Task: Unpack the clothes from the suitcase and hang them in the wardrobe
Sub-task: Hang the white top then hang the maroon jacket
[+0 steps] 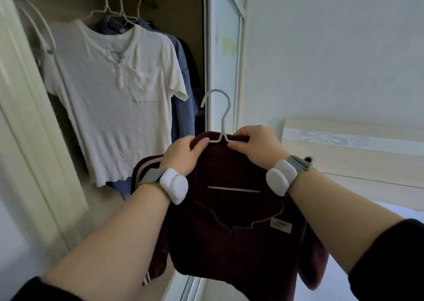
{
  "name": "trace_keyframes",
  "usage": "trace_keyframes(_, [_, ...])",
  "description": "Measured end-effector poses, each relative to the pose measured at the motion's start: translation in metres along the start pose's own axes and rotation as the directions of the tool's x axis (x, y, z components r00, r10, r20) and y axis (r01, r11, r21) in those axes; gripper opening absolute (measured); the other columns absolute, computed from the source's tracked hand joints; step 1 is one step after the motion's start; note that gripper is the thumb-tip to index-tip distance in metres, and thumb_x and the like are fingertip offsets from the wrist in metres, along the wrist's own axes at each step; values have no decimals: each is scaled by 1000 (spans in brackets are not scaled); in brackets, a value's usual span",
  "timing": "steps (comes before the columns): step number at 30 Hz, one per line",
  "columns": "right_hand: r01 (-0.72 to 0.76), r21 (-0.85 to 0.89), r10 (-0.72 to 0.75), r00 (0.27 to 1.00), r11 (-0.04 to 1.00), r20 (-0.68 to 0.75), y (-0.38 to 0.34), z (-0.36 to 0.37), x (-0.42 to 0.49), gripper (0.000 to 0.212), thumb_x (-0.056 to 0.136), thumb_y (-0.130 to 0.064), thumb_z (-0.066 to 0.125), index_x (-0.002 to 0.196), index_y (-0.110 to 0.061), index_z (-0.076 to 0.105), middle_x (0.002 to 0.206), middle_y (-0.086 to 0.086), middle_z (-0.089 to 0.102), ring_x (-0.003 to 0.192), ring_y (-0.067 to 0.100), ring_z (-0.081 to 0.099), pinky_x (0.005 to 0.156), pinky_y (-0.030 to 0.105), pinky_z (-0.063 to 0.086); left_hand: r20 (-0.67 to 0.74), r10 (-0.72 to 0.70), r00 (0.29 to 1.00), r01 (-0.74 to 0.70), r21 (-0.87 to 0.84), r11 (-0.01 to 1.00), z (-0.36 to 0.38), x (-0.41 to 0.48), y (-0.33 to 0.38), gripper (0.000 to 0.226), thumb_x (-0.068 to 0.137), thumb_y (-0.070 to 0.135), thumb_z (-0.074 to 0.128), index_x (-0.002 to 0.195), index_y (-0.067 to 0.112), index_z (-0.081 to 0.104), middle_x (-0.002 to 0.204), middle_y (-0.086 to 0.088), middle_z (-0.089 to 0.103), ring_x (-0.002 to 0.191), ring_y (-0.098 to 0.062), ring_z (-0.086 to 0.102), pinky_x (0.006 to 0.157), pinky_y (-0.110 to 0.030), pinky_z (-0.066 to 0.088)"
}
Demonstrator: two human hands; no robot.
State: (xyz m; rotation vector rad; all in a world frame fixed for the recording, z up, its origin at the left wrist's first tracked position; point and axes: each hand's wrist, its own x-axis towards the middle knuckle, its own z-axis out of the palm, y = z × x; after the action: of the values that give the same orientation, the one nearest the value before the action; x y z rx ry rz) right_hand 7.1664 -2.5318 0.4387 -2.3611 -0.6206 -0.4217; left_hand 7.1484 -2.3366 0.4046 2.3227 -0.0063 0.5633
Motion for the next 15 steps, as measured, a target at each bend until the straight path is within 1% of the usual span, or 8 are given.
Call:
trace_keyframes(2, [33,-4,-33,999,999,-8,4,7,30,19,84,-32,68,94,-16,71,88,1,68,85,17,62,77,28,49,-83,-33,996,33,-7,999,2,28,-7,41,94,52,41,81,17,58,76,-1,61,76,-21,57,68,-30,38])
trace_keyframes(3, [46,-10,-46,999,999,-17,6,10,45,19,84,-32,68,94,-16,71,88,1,68,84,17,62,77,29,50,-118,-41,992,40,-14,999,3,42,-10,43,95,51,40,77,16,56,73,-1,59,72,-20,55,65,-30,37])
trace_keyframes(6, [60,-33,-61,998,998,-28,17,18,86,21,84,-36,67,93,-18,70,86,0,67,81,16,61,73,28,49,-206,-42,978,33,-49,998,5,85,-18,52,95,50,41,59,13,43,58,-2,47,57,-18,45,54,-31,31])
trace_keyframes(8, [65,-50,-65,998,997,2,22,22,114,21,83,-38,67,92,-19,69,85,-1,65,81,16,60,73,28,48,-238,-65,969,48,-75,996,4,115,-24,54,95,49,44,55,12,37,54,-3,41,54,-20,40,53,-31,29])
trace_keyframes(10, [57,-81,-53,997,995,52,28,23,137,23,83,-39,67,94,-19,70,85,-2,63,80,14,59,72,28,49,-221,-93,971,80,-68,994,2,138,-30,54,94,47,46,55,12,35,53,-3,39,53,-20,39,54,-31,29])
trace_keyframes(12, [41,-105,-26,989,994,143,34,20,156,22,84,-39,66,95,-21,70,79,-5,58,72,10,54,63,21,43,-214,-122,969,115,-46,992,-3,156,-39,51,93,45,47,56,12,37,55,-3,40,55,-21,41,56,-31,31])
trace_keyframes(13, [27,-94,-8,980,995,197,37,21,169,20,85,-37,66,93,-20,71,76,-6,58,68,9,53,59,19,41,-215,-142,966,136,-43,990,-6,166,-46,49,93,45,48,58,12,40,56,-3,42,57,-21,42,57,-31,32])
trace_keyframes(15, [-26,-54,40,963,998,268,42,22,189,21,87,-33,63,91,-15,73,72,-2,61,60,9,52,56,18,40,-199,-189,962,180,-60,982,-11,180,-57,46,93,44,49,60,11,45,58,-3,45,58,-20,43,59,-30,33])
